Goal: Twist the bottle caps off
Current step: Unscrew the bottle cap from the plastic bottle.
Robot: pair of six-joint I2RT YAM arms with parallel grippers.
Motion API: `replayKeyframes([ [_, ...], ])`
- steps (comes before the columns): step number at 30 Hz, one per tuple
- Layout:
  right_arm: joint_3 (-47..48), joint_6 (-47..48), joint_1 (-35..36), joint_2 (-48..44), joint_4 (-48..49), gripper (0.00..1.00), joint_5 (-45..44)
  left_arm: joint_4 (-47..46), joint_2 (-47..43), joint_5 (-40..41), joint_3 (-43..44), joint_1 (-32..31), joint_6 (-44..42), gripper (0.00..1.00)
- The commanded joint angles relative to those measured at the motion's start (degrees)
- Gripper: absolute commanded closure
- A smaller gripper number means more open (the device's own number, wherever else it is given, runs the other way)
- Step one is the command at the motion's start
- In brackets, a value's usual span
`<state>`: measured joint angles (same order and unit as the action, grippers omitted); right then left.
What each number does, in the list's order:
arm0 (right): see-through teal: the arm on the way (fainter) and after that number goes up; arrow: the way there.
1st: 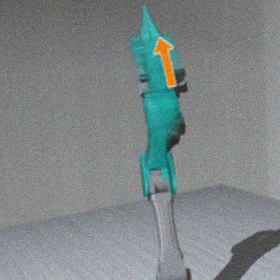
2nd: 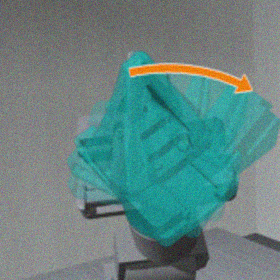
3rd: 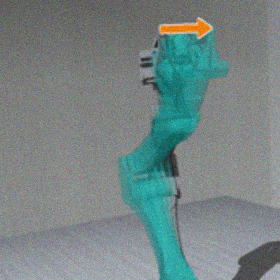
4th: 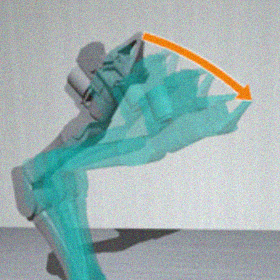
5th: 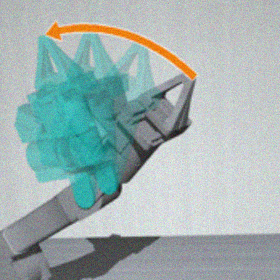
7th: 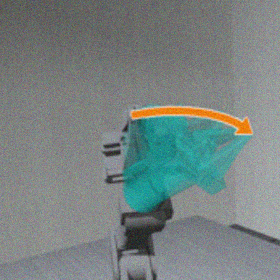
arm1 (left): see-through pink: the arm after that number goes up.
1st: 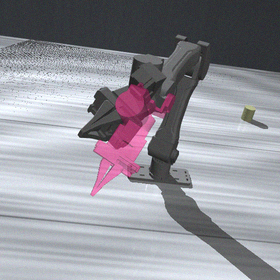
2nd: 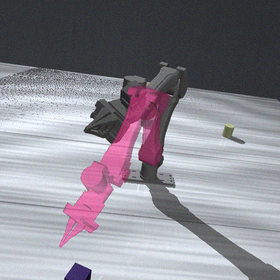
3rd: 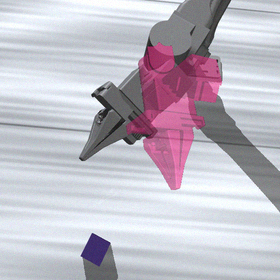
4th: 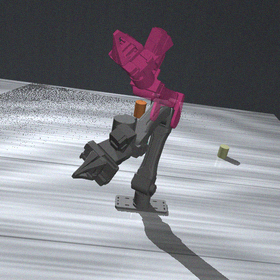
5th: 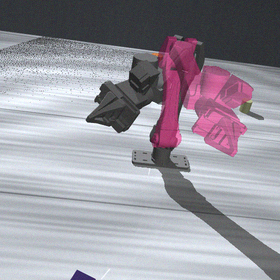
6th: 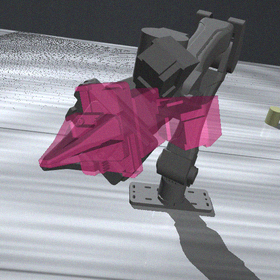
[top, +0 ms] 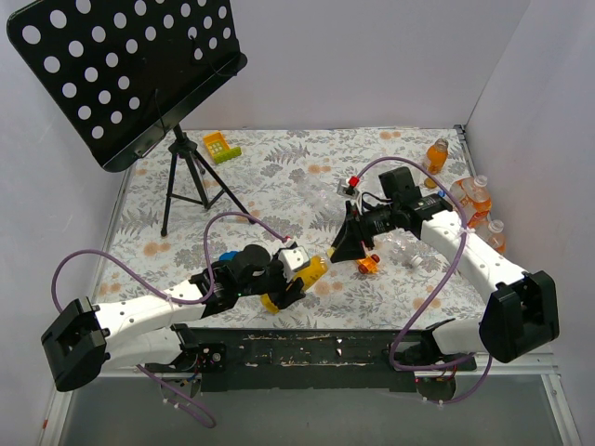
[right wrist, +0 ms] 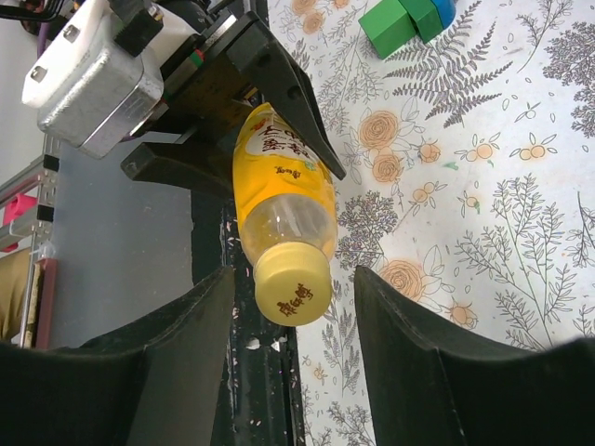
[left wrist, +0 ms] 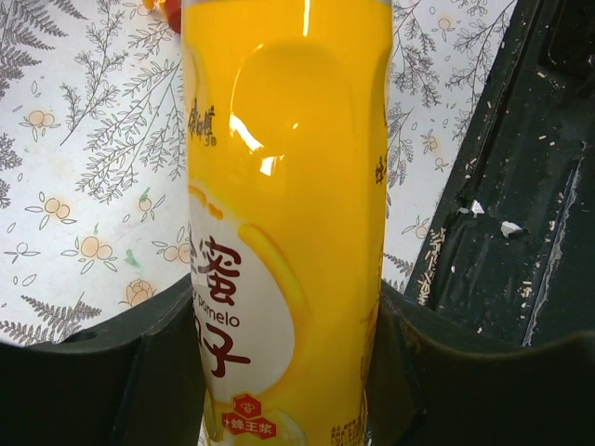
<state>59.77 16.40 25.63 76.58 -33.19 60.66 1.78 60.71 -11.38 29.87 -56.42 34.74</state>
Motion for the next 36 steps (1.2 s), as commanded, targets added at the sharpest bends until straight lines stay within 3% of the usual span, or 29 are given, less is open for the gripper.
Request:
replayKeyframes([
  [1,0.17,-0.85,0.48,0.15,1.20,0.39,-1.08,-4.94,-1.47,0.04,2.83,-0.09,0.24,1.00],
  [4,0.35,-0.93,0.48,-0.02,1.46,0.51,0.33,-5.12,-1.21,-0.05,2.83,-0.09,0.24,1.00],
  [8,1.05,1.42,0.48,0.41,0.07,0.89,3.49,-4.95,-1.12,-0.22,2.65,-0.09,0.15,1.00],
  [10,2.10,5.63,0.56,0.94,-2.92,0.99,5.42,-4.68,-1.55,-0.49,2.65,-0.09,-0.37,1.00],
  [13,5.78,18.87,0.56,2.43,-12.82,0.99,8.50,-4.42,-3.75,-3.72,1.78,1.31,-2.30,1.00],
  [18,16.94,49.11,1.71,8.05,-38.56,0.99,5.08,-2.23,-5.69,-21.98,1.86,12.10,-3.97,1.00],
  [20,18.19,57.83,1.88,8.07,-41.51,0.99,3.42,-0.31,-4.81,-29.28,2.56,15.45,-5.47,1.00],
  [22,17.23,60.23,2.05,4.57,-36.45,0.99,-0.09,1.46,-2.45,-36.49,3.79,18.27,-6.96,1.00],
  [27,11.08,56.02,4.08,-5.81,-15.53,0.99,-12.66,4.28,5.19,-50.92,8.18,23.81,-8.46,1.00],
  [30,8.09,56.02,4.17,-8.98,-8.58,0.99,-16.36,4.90,8.37,-50.86,10.47,24.43,-9.07,1.00],
  [34,7.04,54.01,4.17,-8.55,-7.69,0.99,-17.33,5.60,10.04,-46.73,12.49,24.43,-9.78,1.00],
  [36,5.54,49.98,4.17,-8.99,-4.97,0.80,-16.81,5.86,9.96,-44.10,12.76,24.43,-9.96,1.00],
])
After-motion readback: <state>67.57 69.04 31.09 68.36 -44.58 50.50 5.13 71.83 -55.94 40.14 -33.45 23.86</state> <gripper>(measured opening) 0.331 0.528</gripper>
